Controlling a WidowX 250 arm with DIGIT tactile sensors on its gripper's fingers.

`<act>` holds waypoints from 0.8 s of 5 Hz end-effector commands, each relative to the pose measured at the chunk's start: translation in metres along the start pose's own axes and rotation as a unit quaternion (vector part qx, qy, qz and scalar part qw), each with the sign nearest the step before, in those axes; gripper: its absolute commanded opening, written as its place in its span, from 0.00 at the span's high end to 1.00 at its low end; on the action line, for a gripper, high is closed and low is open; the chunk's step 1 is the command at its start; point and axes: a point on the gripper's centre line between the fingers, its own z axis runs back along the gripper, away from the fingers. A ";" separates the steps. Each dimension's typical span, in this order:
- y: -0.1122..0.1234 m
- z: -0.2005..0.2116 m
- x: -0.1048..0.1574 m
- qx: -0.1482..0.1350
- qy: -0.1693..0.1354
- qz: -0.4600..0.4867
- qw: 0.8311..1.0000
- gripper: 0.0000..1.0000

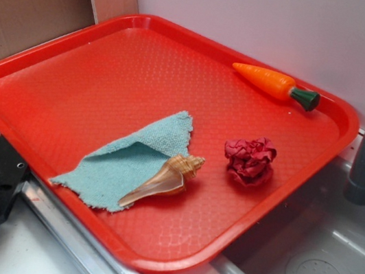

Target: Grab the shell.

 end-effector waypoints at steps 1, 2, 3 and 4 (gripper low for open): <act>0.000 0.000 0.000 0.000 0.000 0.000 1.000 0.00; -0.015 -0.023 0.008 -0.007 0.007 -0.013 1.000 0.00; -0.029 -0.045 0.013 -0.004 0.016 -0.006 1.000 0.00; -0.045 -0.072 0.021 0.001 0.032 -0.020 0.999 0.00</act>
